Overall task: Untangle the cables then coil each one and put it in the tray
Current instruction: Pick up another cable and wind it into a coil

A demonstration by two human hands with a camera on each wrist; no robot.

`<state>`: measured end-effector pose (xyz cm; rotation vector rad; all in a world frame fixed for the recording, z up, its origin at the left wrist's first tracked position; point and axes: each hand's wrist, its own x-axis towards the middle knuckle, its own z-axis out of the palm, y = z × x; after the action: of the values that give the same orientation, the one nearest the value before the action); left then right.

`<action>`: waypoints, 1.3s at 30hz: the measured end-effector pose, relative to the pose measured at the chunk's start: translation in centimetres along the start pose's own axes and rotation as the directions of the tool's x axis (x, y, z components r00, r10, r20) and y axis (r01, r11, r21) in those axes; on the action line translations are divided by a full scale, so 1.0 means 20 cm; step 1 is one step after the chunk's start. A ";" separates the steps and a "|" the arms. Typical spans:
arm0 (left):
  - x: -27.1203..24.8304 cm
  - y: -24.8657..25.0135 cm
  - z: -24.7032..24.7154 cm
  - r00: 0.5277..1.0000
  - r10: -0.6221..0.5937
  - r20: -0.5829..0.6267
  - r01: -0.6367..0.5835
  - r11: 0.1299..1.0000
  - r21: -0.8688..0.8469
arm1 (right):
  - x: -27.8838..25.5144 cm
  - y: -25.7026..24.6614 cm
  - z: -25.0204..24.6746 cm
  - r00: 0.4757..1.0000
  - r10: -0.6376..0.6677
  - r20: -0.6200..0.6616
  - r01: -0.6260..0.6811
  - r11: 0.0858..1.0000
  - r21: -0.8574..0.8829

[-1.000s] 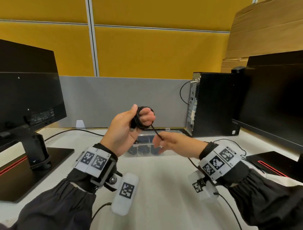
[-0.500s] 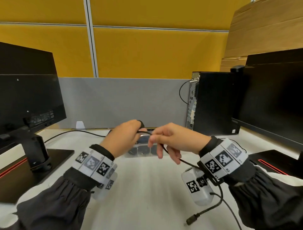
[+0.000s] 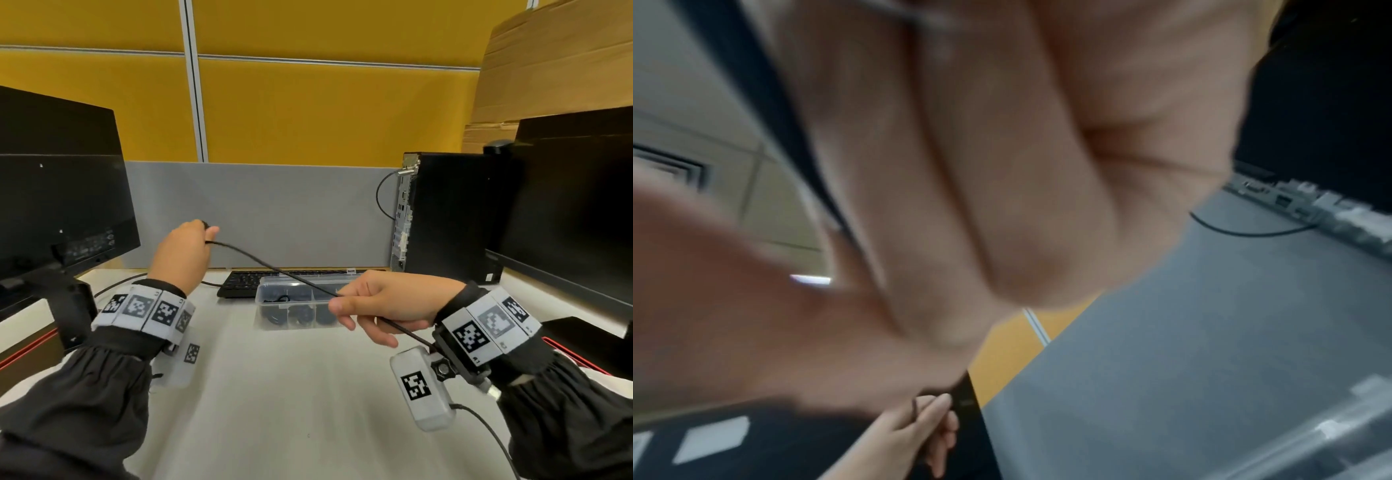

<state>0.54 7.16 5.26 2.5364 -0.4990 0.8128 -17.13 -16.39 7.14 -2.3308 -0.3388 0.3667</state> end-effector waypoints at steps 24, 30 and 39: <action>-0.56 0.66 0.10 0.824 0.319 0.468 0.440 0.161 -0.884 | 0.17 0.08 -0.02 0.832 -0.253 -0.494 0.326 0.943 0.065; -0.55 0.75 0.11 0.860 0.205 0.468 0.445 0.147 -0.883 | 0.20 0.10 -0.03 0.845 -0.253 -0.471 0.326 0.942 0.078; -0.53 0.78 0.14 0.835 0.291 0.467 0.443 0.148 -0.884 | 0.21 0.13 -0.06 0.875 -0.258 -0.409 0.313 0.947 0.074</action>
<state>-13.30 -5.16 1.15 1.3223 -0.7277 -0.4009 -12.41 -17.45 5.52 -2.1125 -0.4358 -0.2214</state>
